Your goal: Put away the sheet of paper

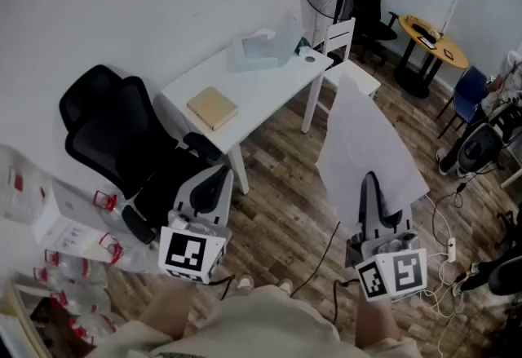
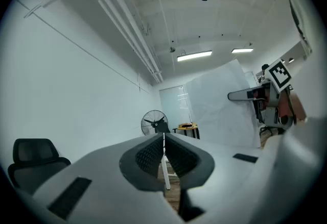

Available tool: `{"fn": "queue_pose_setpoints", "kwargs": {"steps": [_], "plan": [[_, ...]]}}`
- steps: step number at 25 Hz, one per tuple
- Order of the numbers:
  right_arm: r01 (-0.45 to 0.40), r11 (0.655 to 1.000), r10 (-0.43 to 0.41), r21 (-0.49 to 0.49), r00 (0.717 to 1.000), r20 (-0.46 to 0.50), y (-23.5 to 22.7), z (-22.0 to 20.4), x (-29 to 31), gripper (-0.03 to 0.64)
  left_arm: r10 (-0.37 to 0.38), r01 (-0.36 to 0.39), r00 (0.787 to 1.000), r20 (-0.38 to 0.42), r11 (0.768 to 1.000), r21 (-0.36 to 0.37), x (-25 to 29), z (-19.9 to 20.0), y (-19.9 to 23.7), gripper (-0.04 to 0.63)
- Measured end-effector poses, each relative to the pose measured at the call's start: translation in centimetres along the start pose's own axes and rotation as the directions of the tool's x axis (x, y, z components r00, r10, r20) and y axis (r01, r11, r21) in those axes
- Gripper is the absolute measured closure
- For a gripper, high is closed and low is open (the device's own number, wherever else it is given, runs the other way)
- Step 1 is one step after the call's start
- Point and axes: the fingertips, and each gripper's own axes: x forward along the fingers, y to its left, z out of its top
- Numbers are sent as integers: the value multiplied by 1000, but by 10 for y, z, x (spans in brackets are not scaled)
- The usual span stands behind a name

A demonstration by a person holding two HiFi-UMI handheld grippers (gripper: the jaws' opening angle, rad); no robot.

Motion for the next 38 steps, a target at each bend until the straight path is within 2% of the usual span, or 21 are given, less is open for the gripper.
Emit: {"fn": "queue_pose_setpoints", "kwargs": {"steps": [5,17,23,28,38], "plan": [[15,1000,-15,26,1000,3,-9,-1,-1,595,6,-6,1000,-11,1000,3,2,-2,-3,569],[-31,999,32,35,999,-15,-24,-5,-17,595,1,-1,1000,-16,1000,5,7,-2,-35,569],[-40,998,41,46,999,-20,-42,-10,-36,595,14,-14,1000,-2,1000,25,6,4,-58,569],[-64,997,64,47,998,-8,-50,-13,-46,595,-3,2,1000,6,998,58,6,6,-77,568],[-65,997,65,47,998,-10,-65,-25,-35,595,27,-27,1000,4,997,68,26,0,-74,569]]}}
